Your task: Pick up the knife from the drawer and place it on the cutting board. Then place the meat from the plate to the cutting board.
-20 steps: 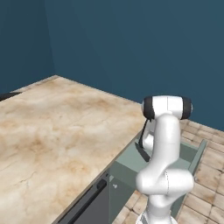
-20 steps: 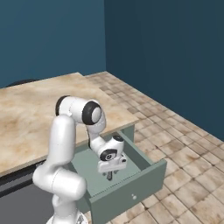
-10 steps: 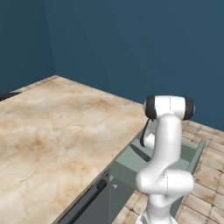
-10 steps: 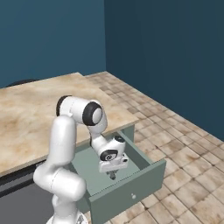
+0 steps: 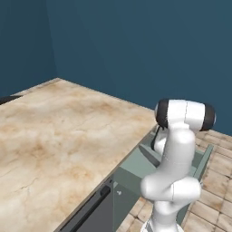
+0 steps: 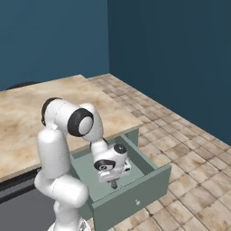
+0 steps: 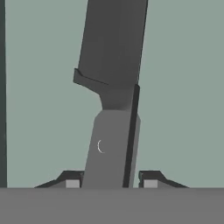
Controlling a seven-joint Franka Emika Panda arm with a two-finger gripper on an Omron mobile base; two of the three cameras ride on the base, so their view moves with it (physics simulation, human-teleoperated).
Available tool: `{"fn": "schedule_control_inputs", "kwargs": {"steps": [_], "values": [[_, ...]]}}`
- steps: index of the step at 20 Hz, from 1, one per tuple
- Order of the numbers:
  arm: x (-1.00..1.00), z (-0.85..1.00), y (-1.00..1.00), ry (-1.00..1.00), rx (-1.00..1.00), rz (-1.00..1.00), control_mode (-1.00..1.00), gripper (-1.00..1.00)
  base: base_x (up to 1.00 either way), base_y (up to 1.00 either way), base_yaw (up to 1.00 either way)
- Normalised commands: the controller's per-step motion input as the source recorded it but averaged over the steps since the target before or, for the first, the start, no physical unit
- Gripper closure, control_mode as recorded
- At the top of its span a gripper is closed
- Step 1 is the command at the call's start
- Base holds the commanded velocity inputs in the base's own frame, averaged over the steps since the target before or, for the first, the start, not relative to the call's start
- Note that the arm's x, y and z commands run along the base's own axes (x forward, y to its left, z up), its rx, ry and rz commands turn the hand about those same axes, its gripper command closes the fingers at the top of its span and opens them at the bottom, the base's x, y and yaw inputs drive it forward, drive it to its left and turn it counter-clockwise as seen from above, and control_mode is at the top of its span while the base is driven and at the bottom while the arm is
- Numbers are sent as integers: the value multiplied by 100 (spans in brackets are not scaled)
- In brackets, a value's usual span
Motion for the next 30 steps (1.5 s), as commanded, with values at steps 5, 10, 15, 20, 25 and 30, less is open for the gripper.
{"fn": "schedule_control_inputs", "kwargs": {"steps": [5, 10, 15, 20, 25, 30], "values": [[-31, 47, -3, 4, 0, -6, -100, 100, 0, 0, 0], [-1, 71, 0, 15, 0, -7, -100, 100, 0, 0, 0], [-4, 77, -6, 16, 0, -2, -100, 100, 0, 0, 0], [-17, 76, -13, 18, 0, 0, -100, 100, 0, 0, 0], [-33, 88, -27, 15, 0, 0, -100, 100, 0, 0, 0], [-38, 98, -28, 14, 3, 0, -100, 100, 0, 0, 0]]}}
